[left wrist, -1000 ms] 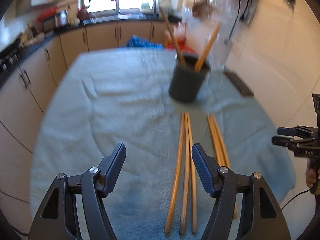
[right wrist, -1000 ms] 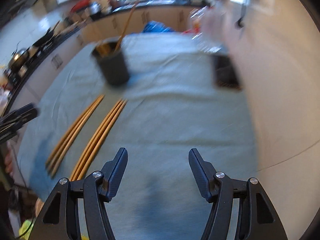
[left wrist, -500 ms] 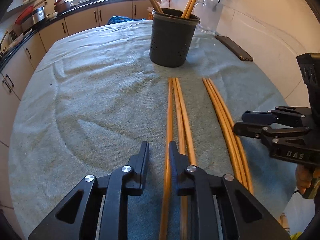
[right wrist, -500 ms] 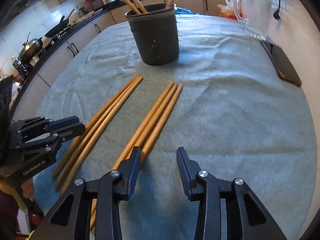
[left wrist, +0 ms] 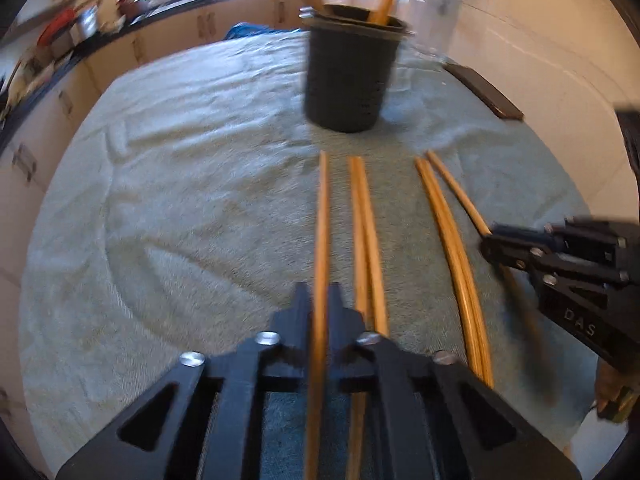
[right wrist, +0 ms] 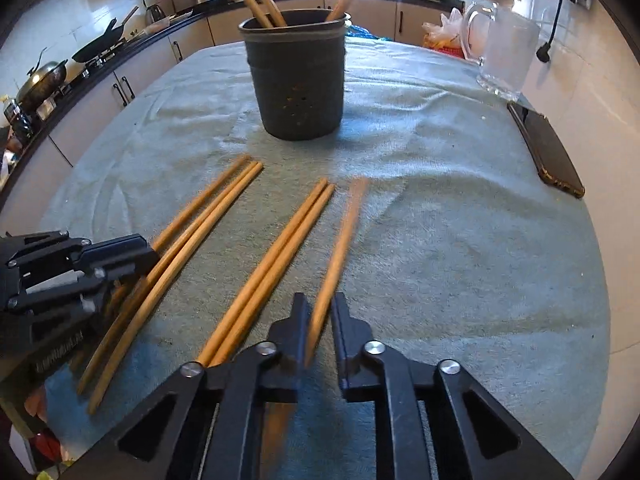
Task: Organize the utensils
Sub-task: 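Close the left tool on a chopstick while the right tool grasps another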
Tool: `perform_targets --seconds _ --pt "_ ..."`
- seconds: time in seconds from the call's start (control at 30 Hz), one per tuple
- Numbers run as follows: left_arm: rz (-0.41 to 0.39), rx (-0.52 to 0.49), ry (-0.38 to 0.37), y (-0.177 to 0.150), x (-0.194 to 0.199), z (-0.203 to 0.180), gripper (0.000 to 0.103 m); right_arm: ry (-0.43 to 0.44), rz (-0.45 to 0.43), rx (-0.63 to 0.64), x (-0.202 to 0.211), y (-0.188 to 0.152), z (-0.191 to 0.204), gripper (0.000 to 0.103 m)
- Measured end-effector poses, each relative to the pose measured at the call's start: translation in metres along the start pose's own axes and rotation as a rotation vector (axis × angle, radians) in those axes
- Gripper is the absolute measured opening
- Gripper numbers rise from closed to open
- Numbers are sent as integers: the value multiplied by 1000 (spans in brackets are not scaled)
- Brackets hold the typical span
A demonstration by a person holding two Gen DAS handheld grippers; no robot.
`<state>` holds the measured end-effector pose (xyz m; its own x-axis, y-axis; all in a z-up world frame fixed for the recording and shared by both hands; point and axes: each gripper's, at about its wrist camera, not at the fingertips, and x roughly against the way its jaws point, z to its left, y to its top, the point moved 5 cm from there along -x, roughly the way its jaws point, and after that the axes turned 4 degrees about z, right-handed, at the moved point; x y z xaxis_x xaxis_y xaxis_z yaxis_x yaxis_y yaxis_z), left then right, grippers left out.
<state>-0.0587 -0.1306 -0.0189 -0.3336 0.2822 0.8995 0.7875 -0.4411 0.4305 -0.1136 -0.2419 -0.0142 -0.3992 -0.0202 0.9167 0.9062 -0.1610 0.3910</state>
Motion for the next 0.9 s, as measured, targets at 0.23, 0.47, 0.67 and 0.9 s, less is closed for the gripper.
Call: perform_targets --seconds 0.23,0.47,0.67,0.9 --pt "72 217 -74 -26 17 27 7 -11 47 19 17 -30 -34 9" --pt "90 165 -69 -13 12 21 23 -22 60 -28 24 -36 -58 31" --pt "113 165 -53 9 0 31 26 -52 89 -24 10 -16 -57 31" --pt "106 168 -39 32 -11 31 25 -79 117 -6 -8 21 -54 29"
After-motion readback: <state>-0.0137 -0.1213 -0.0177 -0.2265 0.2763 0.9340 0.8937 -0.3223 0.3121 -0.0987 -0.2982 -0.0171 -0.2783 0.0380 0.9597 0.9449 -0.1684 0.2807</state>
